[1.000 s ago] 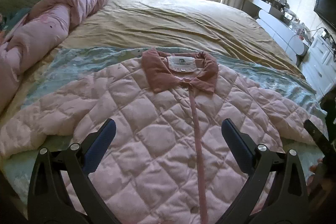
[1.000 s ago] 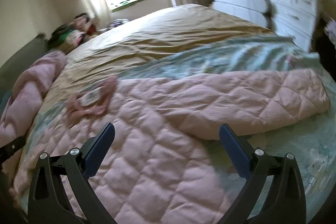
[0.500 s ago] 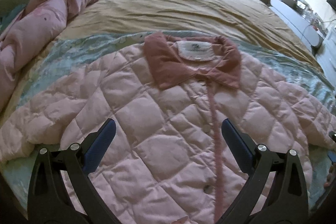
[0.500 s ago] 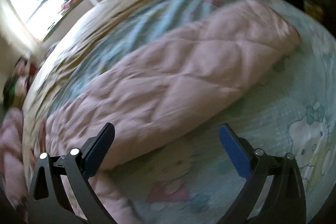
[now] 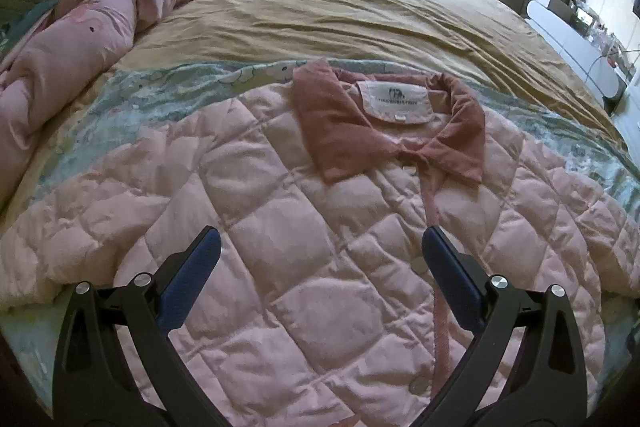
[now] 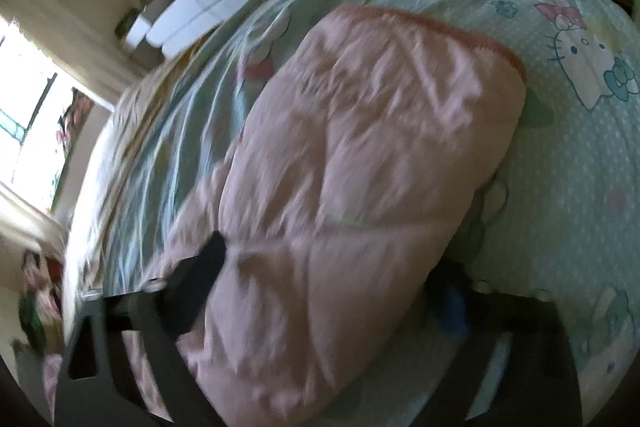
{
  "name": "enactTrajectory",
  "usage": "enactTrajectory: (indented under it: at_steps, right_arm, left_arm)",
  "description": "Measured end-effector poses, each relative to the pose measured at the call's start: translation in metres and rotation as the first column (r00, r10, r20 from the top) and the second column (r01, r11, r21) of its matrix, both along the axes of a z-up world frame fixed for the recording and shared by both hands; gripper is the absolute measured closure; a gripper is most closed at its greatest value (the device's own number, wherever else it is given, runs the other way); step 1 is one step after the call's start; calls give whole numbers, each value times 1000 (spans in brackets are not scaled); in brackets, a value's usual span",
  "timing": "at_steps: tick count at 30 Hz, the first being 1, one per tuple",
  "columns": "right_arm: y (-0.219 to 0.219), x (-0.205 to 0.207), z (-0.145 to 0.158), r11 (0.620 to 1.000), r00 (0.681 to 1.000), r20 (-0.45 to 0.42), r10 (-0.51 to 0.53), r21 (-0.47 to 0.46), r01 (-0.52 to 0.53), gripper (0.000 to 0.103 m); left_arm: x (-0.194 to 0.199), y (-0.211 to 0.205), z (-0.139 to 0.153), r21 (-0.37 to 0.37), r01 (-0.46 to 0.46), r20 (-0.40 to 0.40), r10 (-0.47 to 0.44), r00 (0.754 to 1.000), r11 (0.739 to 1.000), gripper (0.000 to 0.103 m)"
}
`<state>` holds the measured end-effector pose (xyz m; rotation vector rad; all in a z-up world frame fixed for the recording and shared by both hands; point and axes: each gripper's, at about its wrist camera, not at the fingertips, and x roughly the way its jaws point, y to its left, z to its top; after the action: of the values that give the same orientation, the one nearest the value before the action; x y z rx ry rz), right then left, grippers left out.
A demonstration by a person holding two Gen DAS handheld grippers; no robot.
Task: Fold large clothes
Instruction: 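Grasp the sleeve cuff with the right gripper and lift it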
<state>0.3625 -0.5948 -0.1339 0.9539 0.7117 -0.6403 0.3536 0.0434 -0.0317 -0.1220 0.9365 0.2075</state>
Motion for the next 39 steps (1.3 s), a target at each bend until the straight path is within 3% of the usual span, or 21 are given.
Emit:
enactTrajectory:
  at_steps: [2, 4, 8, 15, 23, 32, 39]
  right_arm:
    - [-10, -3, -3, 1000, 999, 37, -16, 23, 15, 53]
    - [-13, -4, -2, 999, 997, 74, -13, 50, 9, 69]
    - [6, 4, 36, 989, 985, 127, 117, -104, -104, 85]
    - [50, 9, 109, 939, 924, 245, 295, -254, -232, 88]
    - [128, 16, 184, 825, 814, 293, 502, -444, -350, 89]
    - [212, 22, 221, 751, 721, 302, 624, -488, -445, 89]
    - [280, 28, 239, 662, 646, 257, 719, -537, -523, 89]
  left_arm:
    - [1, 1, 4, 3, -2, 8, 2, 1000, 1000, 9]
    - [2, 5, 8, 0, -3, 12, 3, 1000, 1000, 9]
    - [2, 15, 15, 3, -14, -2, 14, 1000, 1000, 9]
    - [-5, 38, 31, 26, -40, 8, 39, 999, 999, 9]
    - [-20, 71, 47, -17, -71, 53, 72, 996, 997, 9]
    - [-32, 98, 47, -103, -87, 68, 94, 993, 991, 9]
    - [-38, 115, 52, -145, -103, 86, 116, 990, 984, 9]
